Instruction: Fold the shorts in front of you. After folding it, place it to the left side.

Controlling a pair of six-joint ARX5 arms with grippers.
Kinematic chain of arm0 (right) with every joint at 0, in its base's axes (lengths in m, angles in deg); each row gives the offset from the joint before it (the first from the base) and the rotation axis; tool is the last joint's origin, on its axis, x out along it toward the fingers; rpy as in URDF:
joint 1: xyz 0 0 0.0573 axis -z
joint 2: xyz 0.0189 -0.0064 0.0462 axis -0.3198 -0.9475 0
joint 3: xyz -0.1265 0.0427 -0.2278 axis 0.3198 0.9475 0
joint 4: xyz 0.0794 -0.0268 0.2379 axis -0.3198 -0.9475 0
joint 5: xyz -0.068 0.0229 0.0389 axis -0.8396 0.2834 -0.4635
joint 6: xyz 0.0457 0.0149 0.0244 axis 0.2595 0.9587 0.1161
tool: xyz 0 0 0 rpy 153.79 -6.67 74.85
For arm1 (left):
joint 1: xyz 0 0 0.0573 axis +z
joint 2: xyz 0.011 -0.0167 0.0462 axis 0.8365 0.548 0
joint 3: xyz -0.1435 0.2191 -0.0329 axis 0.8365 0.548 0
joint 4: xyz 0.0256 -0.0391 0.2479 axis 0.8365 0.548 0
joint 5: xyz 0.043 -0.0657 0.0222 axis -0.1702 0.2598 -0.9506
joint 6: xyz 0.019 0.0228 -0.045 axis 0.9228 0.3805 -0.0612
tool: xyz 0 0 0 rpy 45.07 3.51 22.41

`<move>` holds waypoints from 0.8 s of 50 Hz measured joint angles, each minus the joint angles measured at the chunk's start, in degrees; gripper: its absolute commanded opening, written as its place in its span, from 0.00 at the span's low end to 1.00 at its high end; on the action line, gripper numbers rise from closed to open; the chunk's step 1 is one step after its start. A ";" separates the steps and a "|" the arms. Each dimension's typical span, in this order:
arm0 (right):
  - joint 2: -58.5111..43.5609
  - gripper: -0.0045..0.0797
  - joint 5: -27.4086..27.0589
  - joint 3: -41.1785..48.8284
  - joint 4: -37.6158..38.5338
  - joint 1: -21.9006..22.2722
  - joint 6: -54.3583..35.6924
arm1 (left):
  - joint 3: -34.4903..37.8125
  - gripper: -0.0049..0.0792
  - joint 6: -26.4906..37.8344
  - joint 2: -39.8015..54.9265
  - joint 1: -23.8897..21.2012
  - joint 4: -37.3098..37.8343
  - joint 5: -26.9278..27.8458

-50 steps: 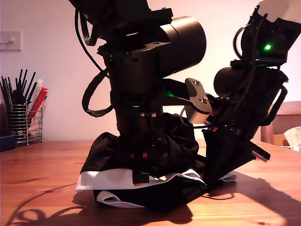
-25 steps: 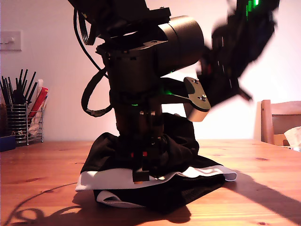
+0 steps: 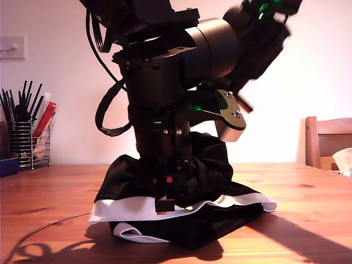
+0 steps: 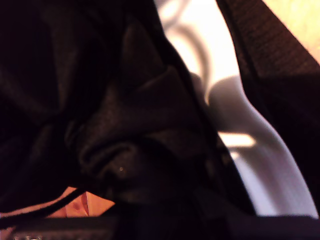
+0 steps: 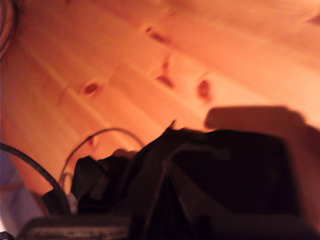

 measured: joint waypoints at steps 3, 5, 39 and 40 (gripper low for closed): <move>-2.23 0.04 0.02 0.00 -0.04 -0.13 0.00 | 0.00 0.04 0.00 0.00 0.00 0.00 0.00; -3.72 0.04 0.00 0.00 -0.35 -0.33 0.00 | 0.00 0.04 0.00 0.00 0.00 0.00 -0.02; -4.72 0.04 -6.43 9.94 4.24 -0.31 -0.39 | 0.07 0.04 0.02 0.04 0.96 0.07 -3.65; -4.59 0.04 -6.62 10.25 4.63 -0.31 -0.37 | 0.07 0.04 0.02 0.04 0.96 0.09 -3.85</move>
